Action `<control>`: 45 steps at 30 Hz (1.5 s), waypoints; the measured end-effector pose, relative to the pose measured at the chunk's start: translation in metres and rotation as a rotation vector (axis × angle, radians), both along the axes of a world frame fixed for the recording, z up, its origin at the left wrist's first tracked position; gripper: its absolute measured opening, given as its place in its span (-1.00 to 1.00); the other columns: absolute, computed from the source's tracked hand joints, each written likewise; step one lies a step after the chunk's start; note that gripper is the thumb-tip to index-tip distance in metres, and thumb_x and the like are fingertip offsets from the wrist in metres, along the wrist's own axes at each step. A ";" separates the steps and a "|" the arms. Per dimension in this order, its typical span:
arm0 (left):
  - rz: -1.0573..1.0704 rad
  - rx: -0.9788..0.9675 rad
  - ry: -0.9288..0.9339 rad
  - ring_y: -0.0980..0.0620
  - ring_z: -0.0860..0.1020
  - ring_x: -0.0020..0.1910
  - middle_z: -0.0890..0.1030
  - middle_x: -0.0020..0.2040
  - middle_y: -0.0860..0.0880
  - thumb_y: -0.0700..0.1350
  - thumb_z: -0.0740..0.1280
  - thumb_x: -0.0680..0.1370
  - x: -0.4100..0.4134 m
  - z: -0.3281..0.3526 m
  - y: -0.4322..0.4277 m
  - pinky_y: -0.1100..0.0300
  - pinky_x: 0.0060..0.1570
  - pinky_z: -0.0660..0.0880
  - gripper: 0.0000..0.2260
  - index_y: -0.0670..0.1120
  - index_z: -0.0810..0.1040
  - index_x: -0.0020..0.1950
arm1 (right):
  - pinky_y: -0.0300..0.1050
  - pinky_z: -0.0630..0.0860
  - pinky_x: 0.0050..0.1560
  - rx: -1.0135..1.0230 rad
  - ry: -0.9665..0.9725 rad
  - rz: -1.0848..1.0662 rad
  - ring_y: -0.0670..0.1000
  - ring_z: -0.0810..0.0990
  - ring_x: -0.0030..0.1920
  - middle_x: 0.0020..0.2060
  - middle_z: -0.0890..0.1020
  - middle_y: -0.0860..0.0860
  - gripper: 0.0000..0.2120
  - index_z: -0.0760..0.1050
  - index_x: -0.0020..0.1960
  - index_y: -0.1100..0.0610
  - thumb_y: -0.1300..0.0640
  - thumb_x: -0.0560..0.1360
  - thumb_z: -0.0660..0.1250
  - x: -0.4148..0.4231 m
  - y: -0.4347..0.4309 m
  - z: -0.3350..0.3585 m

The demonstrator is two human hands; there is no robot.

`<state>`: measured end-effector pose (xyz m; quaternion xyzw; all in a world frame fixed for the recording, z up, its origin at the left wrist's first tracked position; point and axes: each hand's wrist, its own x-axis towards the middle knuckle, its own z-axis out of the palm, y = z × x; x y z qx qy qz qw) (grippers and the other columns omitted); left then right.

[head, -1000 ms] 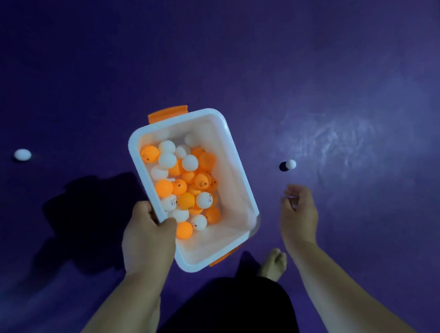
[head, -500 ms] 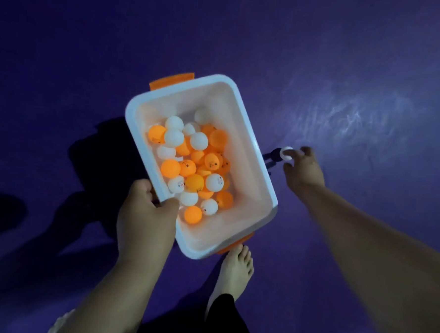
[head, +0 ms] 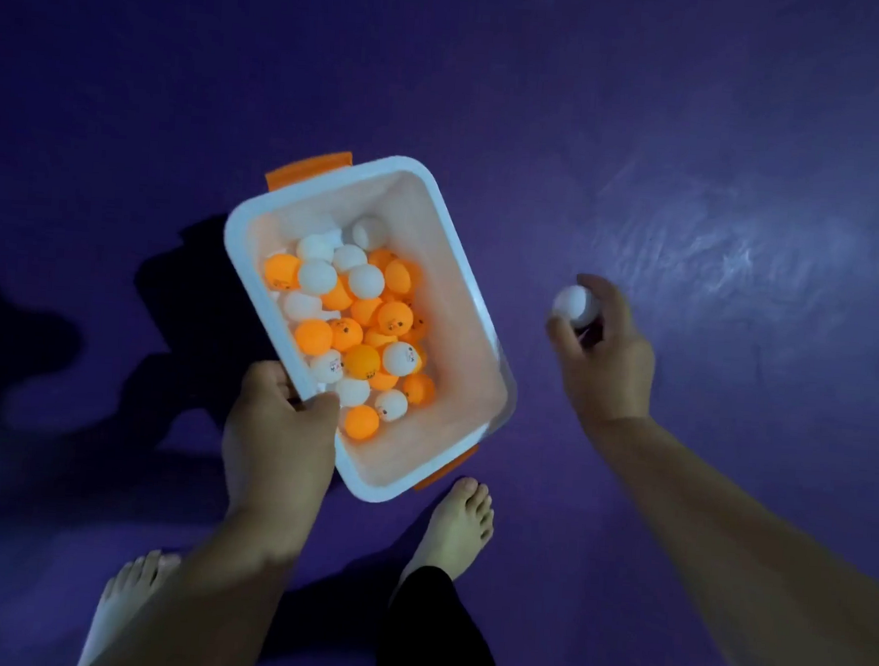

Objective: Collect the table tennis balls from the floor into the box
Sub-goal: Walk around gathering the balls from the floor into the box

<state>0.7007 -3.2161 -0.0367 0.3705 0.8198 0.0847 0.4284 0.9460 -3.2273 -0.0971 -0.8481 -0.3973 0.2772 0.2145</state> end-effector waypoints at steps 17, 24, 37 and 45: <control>0.291 0.001 -0.024 0.00 0.51 -0.19 0.57 -0.18 -0.01 0.08 0.32 0.46 -0.098 0.132 0.010 0.21 -0.19 0.39 -0.80 -0.01 0.47 -0.05 | -0.27 0.39 -0.29 0.066 0.060 0.357 -0.10 0.45 -0.34 -0.28 0.51 -0.20 -0.36 0.35 0.31 0.01 -0.27 0.32 0.25 -0.041 0.064 0.180; 0.577 0.021 0.006 -0.13 0.58 -0.06 0.60 -0.05 -0.13 -0.07 0.37 0.50 -0.225 0.130 0.019 0.03 -0.13 0.47 -0.76 -0.17 0.51 0.08 | -0.20 0.43 -0.19 -0.070 0.089 0.329 -0.06 0.48 -0.32 -0.32 0.53 -0.03 -0.76 0.53 0.13 0.09 0.17 0.47 0.37 -0.152 0.073 0.172; 0.888 0.028 -0.053 -0.12 0.57 -0.15 0.59 -0.11 -0.12 -0.10 0.39 0.45 -0.435 0.116 0.009 0.03 -0.24 0.51 -0.80 -0.13 0.50 0.01 | -0.12 0.40 -0.35 -0.157 0.089 0.680 -0.15 0.43 -0.46 -0.44 0.46 -0.10 -0.84 0.53 0.05 -0.01 0.18 0.50 0.32 -0.441 0.158 0.153; 1.072 -0.004 -0.078 -0.06 0.58 -0.16 0.62 -0.14 -0.11 -0.06 0.40 0.44 -0.487 0.070 0.026 0.13 -0.34 0.39 -0.80 -0.12 0.54 -0.01 | -0.14 0.34 -0.23 -0.203 -0.140 0.988 0.20 0.59 -0.12 -0.08 0.62 0.11 -0.78 0.47 0.17 0.06 0.05 0.59 0.14 -0.568 0.281 0.114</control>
